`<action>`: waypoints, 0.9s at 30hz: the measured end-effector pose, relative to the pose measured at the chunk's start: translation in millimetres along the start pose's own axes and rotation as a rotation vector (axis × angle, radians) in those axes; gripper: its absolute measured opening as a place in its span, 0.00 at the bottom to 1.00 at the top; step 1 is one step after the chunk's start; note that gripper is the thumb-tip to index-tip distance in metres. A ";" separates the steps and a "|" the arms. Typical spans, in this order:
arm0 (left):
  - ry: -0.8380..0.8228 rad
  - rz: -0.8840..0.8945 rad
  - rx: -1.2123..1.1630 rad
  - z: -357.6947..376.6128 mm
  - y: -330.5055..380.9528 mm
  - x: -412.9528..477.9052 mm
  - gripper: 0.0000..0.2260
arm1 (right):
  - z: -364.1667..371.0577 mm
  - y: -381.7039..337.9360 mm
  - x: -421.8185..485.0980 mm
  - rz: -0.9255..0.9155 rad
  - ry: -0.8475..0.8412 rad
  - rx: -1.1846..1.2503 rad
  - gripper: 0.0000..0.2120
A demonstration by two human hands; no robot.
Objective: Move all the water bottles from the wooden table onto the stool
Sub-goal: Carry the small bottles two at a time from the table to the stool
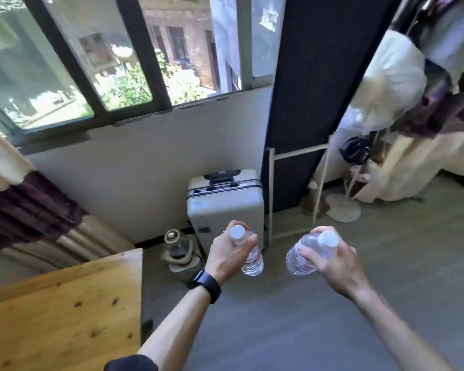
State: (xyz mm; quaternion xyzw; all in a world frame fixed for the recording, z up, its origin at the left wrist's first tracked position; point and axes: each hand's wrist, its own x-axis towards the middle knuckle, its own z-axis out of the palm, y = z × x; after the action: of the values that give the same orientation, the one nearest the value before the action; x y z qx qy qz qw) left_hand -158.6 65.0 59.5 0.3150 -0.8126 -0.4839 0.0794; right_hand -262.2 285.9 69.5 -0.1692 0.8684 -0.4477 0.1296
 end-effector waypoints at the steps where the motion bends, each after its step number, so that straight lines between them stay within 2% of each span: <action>1: -0.037 0.036 0.009 21.1 19.1 2.8 0.10 | -24.1 14.4 0.6 0.011 0.040 -0.005 0.17; 4: -0.132 0.144 0.041 84.7 76.4 11.9 0.10 | -93.3 53.2 2.3 0.052 0.165 0.007 0.18; 10: -0.328 0.332 0.089 207.7 184.0 26.2 0.15 | -218.3 119.3 -1.1 0.139 0.447 -0.017 0.30; 12: -0.388 0.386 0.110 243.8 214.7 33.5 0.15 | -253.1 137.6 -2.3 0.186 0.526 -0.029 0.31; 15: -0.480 0.491 0.166 295.6 256.1 48.1 0.14 | -295.4 160.0 -0.7 0.258 0.641 -0.063 0.28; 19: -0.575 0.621 0.263 363.7 308.9 76.1 0.17 | -342.9 186.6 10.3 0.347 0.766 -0.132 0.33; 23: -0.647 0.746 0.316 429.0 366.9 103.3 0.16 | -392.7 205.5 29.8 0.435 0.859 -0.159 0.35; 27: -0.699 0.839 0.339 489.6 428.0 127.2 0.20 | -443.0 224.4 46.4 0.499 0.959 -0.171 0.36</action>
State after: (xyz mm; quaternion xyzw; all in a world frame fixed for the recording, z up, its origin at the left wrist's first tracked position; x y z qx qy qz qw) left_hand -657.6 493.3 141.0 -0.2051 -0.9123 -0.3494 -0.0603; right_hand -511.1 713.6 132.3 0.2553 0.8772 -0.3582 -0.1926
